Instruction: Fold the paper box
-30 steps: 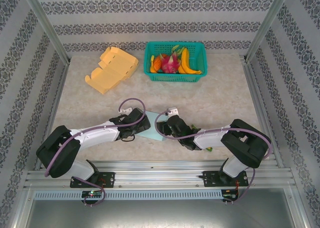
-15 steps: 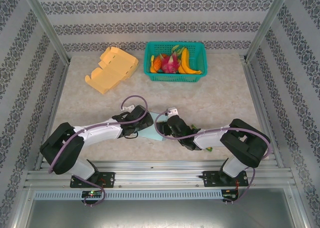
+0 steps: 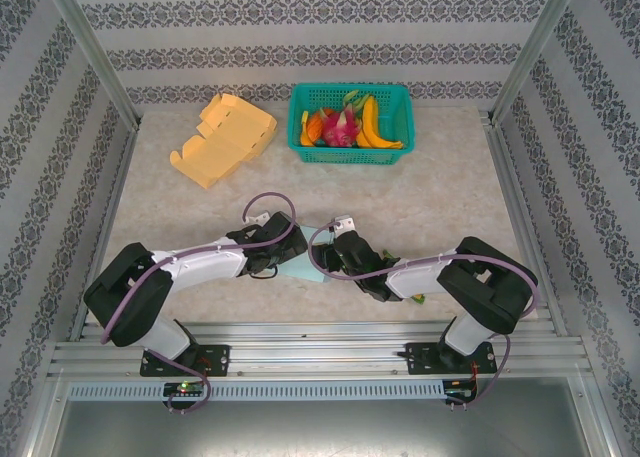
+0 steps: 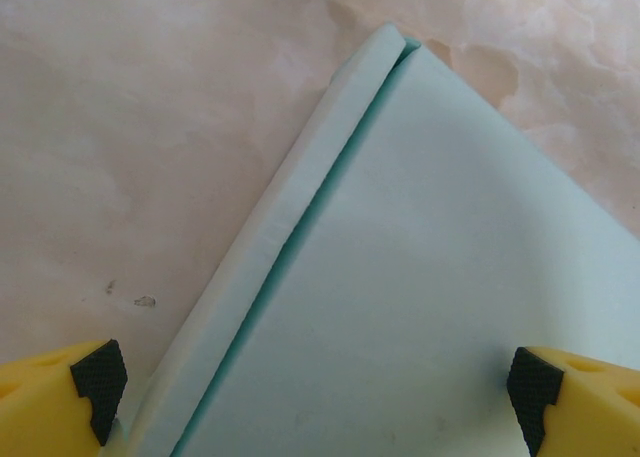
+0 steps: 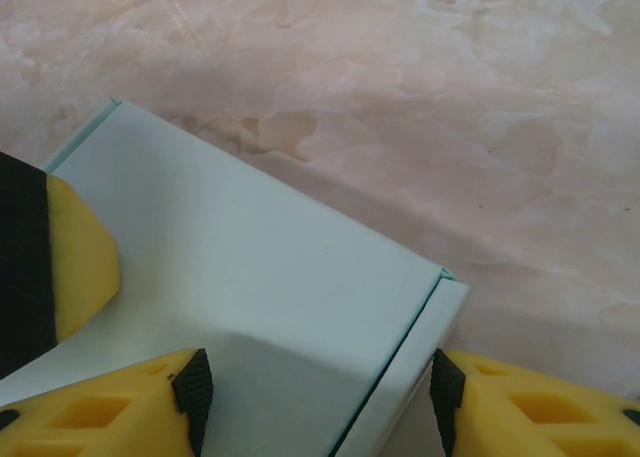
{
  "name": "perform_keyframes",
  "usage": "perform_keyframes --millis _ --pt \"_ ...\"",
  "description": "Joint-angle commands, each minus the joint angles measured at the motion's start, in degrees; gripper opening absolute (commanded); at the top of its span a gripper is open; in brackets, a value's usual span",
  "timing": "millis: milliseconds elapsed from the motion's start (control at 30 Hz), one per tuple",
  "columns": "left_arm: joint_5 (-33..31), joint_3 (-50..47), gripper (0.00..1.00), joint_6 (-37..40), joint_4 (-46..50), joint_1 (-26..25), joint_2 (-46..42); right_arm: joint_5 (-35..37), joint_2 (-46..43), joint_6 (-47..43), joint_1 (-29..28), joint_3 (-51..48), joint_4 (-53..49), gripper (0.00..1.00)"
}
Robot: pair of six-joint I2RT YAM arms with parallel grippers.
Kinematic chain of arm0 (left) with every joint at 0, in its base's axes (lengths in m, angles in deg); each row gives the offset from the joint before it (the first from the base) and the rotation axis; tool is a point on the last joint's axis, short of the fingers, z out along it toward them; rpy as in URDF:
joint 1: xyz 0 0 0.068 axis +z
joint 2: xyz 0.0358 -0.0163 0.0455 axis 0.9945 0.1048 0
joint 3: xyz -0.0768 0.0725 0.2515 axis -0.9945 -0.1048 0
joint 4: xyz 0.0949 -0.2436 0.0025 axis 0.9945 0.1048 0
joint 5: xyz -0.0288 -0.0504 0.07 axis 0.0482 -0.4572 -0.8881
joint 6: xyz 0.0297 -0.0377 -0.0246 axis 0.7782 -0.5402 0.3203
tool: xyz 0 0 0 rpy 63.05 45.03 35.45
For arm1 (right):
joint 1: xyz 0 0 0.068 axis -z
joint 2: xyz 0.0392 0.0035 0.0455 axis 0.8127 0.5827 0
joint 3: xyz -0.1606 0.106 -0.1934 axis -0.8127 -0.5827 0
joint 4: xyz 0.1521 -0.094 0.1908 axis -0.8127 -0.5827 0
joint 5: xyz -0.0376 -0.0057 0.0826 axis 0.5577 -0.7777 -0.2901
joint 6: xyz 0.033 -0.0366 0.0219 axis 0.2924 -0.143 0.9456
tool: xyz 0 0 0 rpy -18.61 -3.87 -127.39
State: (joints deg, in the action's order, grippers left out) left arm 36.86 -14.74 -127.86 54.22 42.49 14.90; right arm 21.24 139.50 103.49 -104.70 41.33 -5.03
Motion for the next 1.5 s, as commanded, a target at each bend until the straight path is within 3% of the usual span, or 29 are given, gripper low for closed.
perform_keyframes --millis 0,733,1467 --pt "0.1 -0.3 1.00 -1.5 -1.5 0.5 0.7 -1.6 1.6 -0.8 0.4 -0.9 -2.5 0.61" --pt "-3.1 -5.0 0.97 -5.3 -3.8 0.0 2.1 -2.3 1.4 -0.2 0.4 -1.0 -2.3 0.61" --pt "-4.4 -5.6 0.93 -5.7 -3.6 0.0 3.0 -2.8 -11.2 2.6 -2.7 -5.0 -8.2 0.59"
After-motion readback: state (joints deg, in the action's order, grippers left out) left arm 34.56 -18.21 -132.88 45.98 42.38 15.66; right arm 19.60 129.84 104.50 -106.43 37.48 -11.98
